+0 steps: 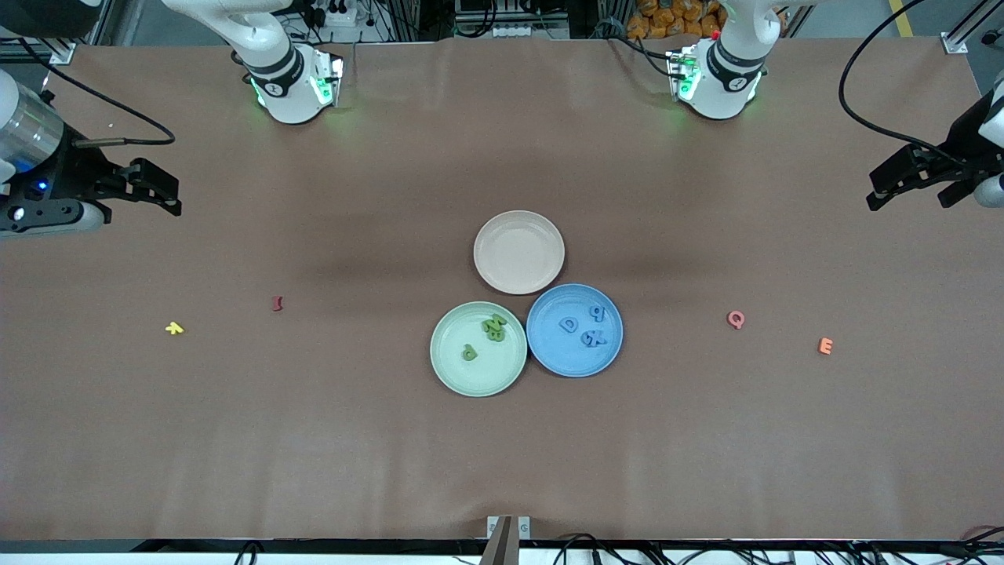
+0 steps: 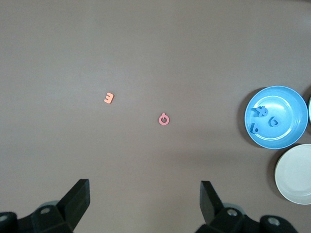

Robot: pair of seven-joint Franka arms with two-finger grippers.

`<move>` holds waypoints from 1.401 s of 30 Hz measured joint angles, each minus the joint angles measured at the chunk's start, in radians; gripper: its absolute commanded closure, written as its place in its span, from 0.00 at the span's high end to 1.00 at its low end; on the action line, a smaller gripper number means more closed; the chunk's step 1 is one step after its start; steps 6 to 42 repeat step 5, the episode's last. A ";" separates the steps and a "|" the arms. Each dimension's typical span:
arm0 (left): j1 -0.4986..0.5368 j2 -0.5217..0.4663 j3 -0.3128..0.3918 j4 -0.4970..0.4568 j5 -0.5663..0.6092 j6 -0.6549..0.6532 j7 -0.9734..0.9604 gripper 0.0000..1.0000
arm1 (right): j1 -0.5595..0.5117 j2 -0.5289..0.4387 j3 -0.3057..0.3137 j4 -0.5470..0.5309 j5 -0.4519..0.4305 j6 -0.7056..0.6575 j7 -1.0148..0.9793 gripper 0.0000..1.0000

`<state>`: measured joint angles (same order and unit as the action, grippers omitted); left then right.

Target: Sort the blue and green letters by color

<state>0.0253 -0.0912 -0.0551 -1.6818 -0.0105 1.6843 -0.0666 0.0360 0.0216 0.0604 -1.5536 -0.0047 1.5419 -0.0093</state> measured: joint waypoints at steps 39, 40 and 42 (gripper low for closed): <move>0.000 0.000 0.000 0.000 0.000 0.001 0.000 1.00 | 0.000 0.000 -0.001 0.001 -0.002 0.004 0.000 1.00; 0.000 0.000 0.000 0.000 0.000 0.001 0.000 1.00 | 0.000 0.000 -0.001 0.001 -0.002 0.004 0.000 1.00; 0.000 0.000 0.000 0.000 0.000 0.001 0.000 1.00 | 0.000 0.000 -0.001 0.001 -0.002 0.004 0.000 1.00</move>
